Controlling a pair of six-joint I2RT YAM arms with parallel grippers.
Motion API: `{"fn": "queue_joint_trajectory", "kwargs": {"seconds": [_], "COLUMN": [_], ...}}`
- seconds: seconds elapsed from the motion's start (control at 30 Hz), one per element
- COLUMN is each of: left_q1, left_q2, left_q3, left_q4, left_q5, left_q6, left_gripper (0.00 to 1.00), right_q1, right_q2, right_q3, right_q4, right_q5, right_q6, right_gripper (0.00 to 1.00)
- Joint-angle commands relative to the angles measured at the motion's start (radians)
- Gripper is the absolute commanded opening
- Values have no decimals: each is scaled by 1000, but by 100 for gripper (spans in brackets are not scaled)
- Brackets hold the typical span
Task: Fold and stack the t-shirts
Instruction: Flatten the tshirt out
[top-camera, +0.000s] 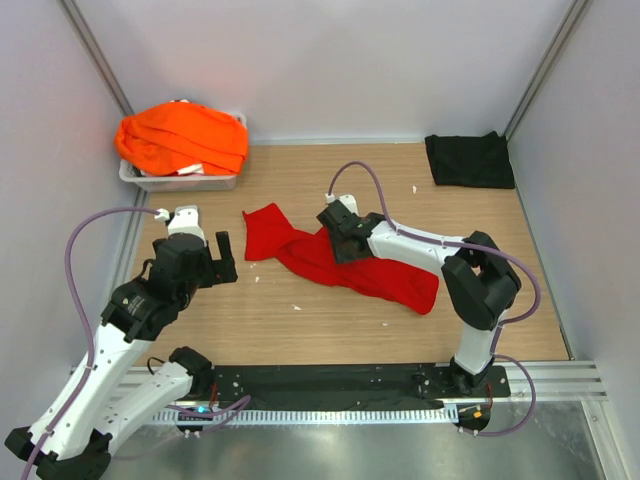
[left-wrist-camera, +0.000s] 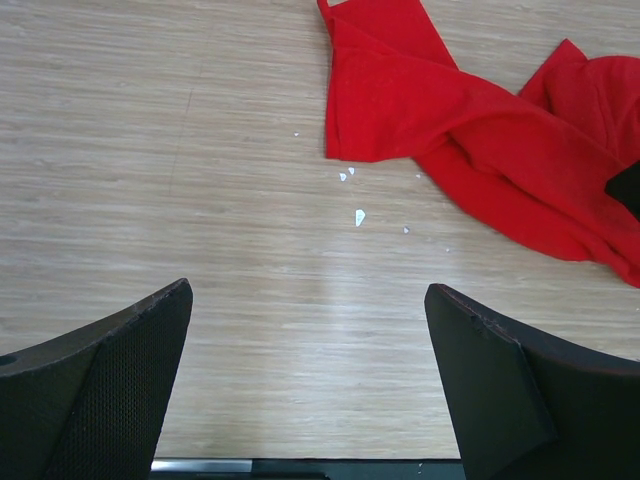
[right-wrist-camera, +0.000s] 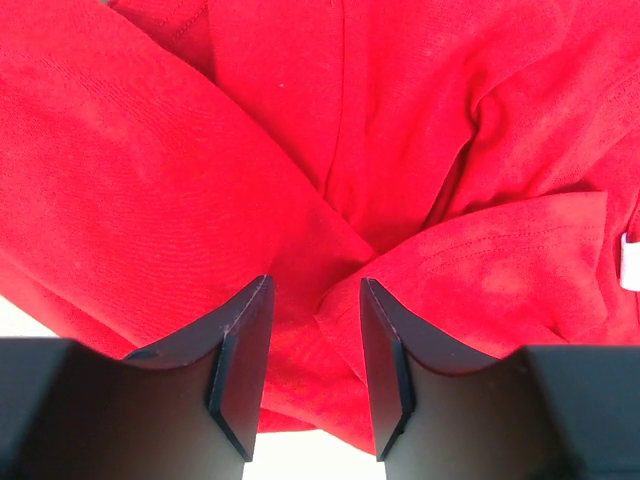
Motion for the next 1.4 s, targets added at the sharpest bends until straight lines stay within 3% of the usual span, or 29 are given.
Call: {"fn": "queue_joint_trajectory", "kwargs": {"seconds": [0.0,0.93,1.03,1.23,1.37], "left_q1": [3,3,3,3,3], "left_q2": [-7,1,2,14,24], "left_q3": [-2,-5,-7,-5,-5], "left_q4": [46,43,41,40,38], "left_q5": [7,1,-1,-2,-7], "left_q6": [18,12,12,9,5], "left_gripper": [100,100,100,100,100], "right_q1": [0,-21,-24,-36,-44], "right_q2": [-1,-37,-42,-71,-142], "right_q3": [20,-63,-61,-49,-50], "right_q4": [10,26,36,42,25], "right_q5": [5,37,42,51,68], "right_q6": [16,25,19,-11,-31], "right_gripper": [45,30,25,2,1]}}
